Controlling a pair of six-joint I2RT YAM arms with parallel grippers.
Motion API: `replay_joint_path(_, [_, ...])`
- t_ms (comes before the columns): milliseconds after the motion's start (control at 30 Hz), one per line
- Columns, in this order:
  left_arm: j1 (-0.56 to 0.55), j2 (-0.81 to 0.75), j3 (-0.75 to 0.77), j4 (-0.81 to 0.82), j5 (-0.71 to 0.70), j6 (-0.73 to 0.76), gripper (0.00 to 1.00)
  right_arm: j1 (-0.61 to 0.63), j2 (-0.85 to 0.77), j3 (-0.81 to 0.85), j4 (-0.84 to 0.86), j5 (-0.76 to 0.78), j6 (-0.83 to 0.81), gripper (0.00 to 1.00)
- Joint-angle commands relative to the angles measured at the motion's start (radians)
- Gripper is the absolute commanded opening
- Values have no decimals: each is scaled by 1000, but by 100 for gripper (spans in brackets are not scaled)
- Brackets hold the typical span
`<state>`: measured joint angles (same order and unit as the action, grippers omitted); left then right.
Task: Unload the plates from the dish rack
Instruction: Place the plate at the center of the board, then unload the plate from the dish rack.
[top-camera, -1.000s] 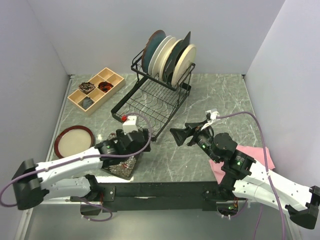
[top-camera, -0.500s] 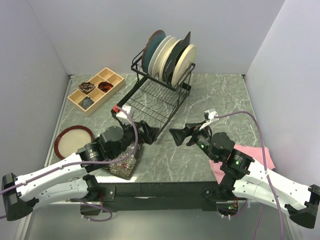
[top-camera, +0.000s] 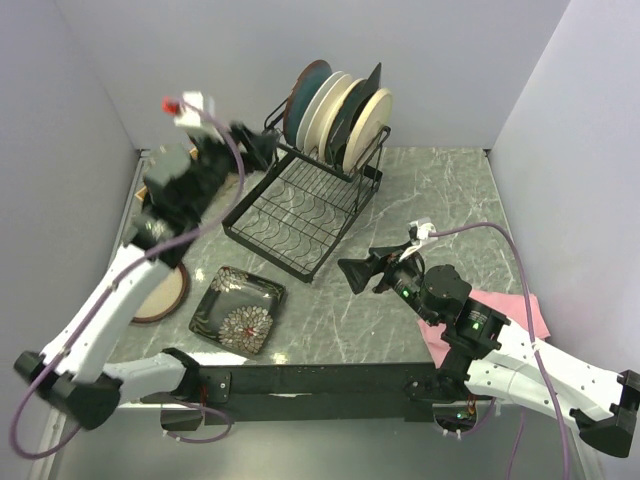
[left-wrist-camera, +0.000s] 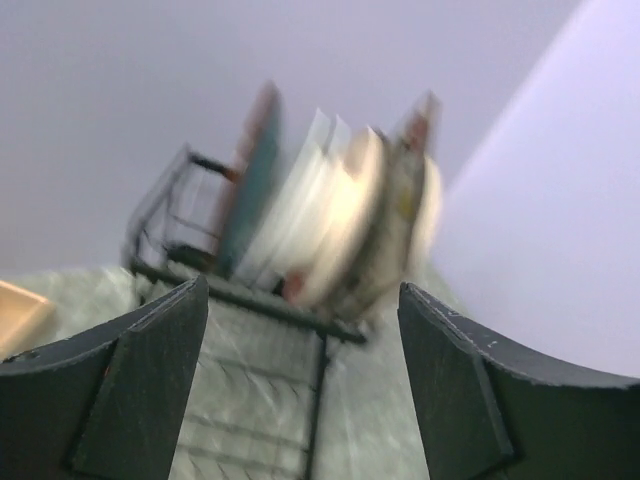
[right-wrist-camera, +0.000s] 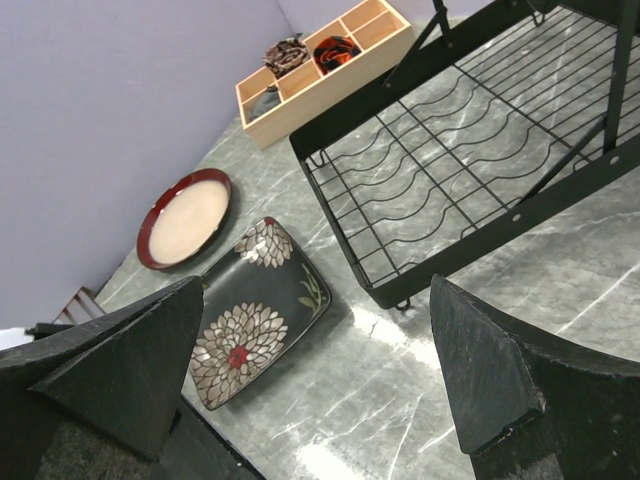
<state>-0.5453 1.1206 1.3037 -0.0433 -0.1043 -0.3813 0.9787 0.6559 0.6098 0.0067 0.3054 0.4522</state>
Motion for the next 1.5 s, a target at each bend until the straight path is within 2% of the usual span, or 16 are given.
replay_joint_path(0, [172,140,162,-15,210,10,79,8,-16,36,29,-6,0,100])
replay_joint_path(167, [320,352,316,26,475,-31,69,8,-29,36,30,-3,-1,100])
replay_joint_path(200, [326,373,337,37,497,-24,67,8,-27,36,29,-8,0,100])
replay_joint_path(267, [332,415,339,101,591,22,70,8,-29,36,30,-14,-1,100])
replay_joint_path(400, [332,498,420,115,738,74,64,8,-18,38,32,-15,-3,100])
replay_joint_path(633, [332,663,571,79,747,85,54,8,-16,44,21,-8,-9,100])
replay_joint_path(1000, [332,783,643,99,833,119,48,8,-10,45,18,1,-15,100])
replay_joint_path(1167, [332,820,675,102,827,119,46,8,-9,44,22,4,-17,100])
replay_joint_path(1467, [332,889,738,103,891,130,38,8,1,45,23,4,-15,100])
